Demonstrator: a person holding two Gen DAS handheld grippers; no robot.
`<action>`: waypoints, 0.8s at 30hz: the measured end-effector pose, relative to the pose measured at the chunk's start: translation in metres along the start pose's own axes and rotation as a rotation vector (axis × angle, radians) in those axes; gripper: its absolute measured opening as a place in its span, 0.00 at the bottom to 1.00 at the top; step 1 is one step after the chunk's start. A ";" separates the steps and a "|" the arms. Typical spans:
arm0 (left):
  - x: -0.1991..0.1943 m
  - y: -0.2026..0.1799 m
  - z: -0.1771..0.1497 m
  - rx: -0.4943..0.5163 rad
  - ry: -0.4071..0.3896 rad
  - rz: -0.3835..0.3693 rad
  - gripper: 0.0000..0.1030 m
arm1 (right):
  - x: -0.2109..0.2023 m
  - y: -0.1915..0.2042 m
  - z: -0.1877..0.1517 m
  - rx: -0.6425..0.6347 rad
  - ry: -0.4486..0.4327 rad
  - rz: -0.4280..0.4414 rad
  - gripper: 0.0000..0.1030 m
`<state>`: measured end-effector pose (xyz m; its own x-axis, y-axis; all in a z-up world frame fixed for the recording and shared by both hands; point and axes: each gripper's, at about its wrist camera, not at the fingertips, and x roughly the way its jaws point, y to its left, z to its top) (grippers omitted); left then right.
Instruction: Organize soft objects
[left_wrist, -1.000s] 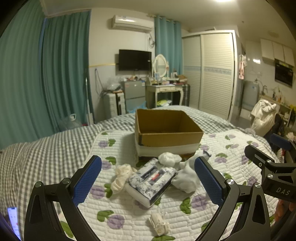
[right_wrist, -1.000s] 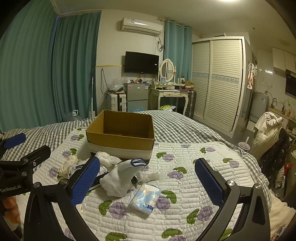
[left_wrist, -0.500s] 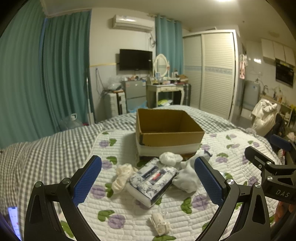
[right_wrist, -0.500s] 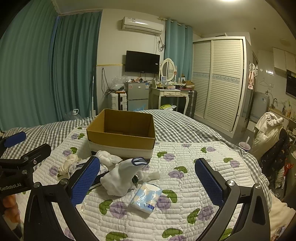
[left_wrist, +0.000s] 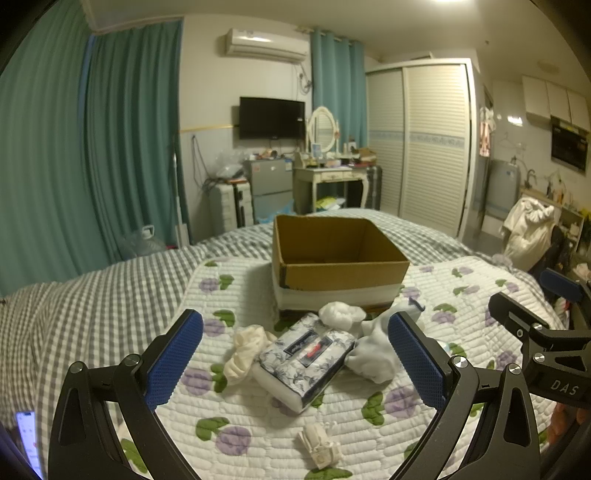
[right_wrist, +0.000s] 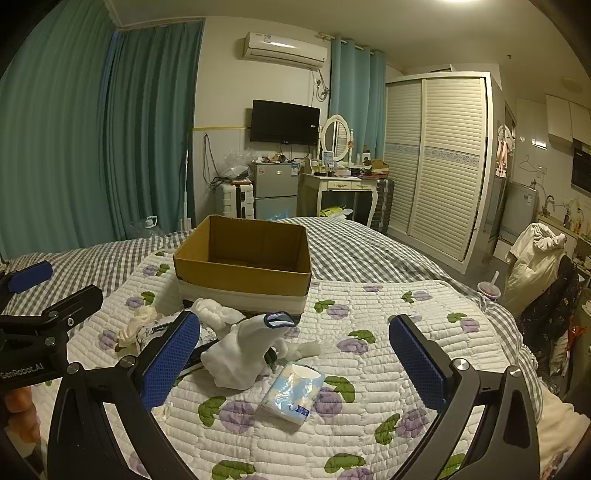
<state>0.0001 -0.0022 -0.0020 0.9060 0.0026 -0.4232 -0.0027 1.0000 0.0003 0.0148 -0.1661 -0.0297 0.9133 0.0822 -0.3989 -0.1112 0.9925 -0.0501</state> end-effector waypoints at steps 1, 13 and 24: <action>0.000 0.000 0.000 0.000 0.000 0.000 0.99 | -0.001 0.000 0.000 0.000 0.000 0.000 1.00; 0.000 0.000 0.000 0.000 0.000 0.001 0.99 | -0.001 0.000 0.000 -0.001 0.000 0.000 1.00; -0.003 0.006 0.000 0.008 -0.008 -0.002 0.99 | -0.002 0.000 0.002 -0.002 -0.003 0.001 1.00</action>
<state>-0.0027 0.0035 -0.0002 0.9096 0.0005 -0.4155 0.0023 1.0000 0.0063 0.0136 -0.1659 -0.0271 0.9144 0.0834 -0.3961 -0.1129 0.9923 -0.0517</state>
